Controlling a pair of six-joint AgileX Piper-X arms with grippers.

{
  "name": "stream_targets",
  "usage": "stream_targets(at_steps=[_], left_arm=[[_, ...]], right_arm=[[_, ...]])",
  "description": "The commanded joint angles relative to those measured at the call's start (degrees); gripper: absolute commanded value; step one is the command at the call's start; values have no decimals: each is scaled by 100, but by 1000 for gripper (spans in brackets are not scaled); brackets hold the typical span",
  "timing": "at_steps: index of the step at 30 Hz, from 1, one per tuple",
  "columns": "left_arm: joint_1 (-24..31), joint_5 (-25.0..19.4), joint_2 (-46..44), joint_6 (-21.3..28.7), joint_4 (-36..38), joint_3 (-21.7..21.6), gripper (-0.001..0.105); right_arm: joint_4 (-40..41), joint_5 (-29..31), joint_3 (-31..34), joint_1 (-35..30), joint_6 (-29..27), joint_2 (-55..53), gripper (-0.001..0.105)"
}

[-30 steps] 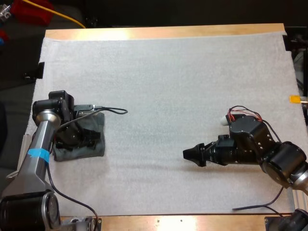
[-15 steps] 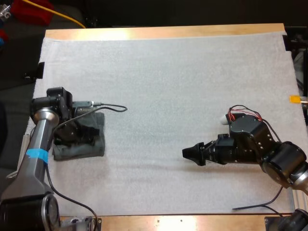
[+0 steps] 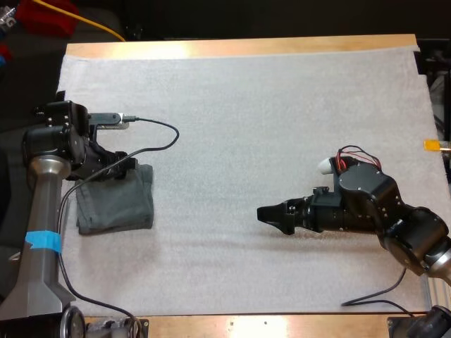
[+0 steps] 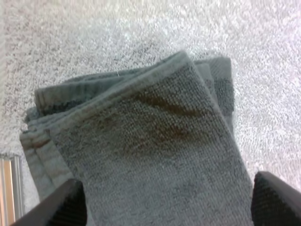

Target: Pick towel from pile, fold and stack

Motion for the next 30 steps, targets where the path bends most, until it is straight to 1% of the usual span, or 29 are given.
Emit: stream_targets(at_steps=[1, 5, 10, 22, 27, 30], left_arm=[[-20, -91, -28, 40, -91, -21, 68], [-20, -298, -28, 40, -330, -14, 68], [-20, -344, 87, 40, -545, -14, 68], [-20, -344, 1303, 40, -802, -14, 68], [-20, -198, 1758, 40, -846, -14, 68], [-20, -198, 1956, 34, -840, -14, 68]], right_arm=[[-53, -65, -21, 9, 7, -30, 85], [-118, -65, -21, 9, 7, -30, 85], [-128, -65, -21, 9, 7, -30, 85], [-128, -65, -21, 9, 45, -30, 85], [-128, -65, -21, 9, 89, -30, 85], [-128, -65, -21, 9, 88, -30, 85]])
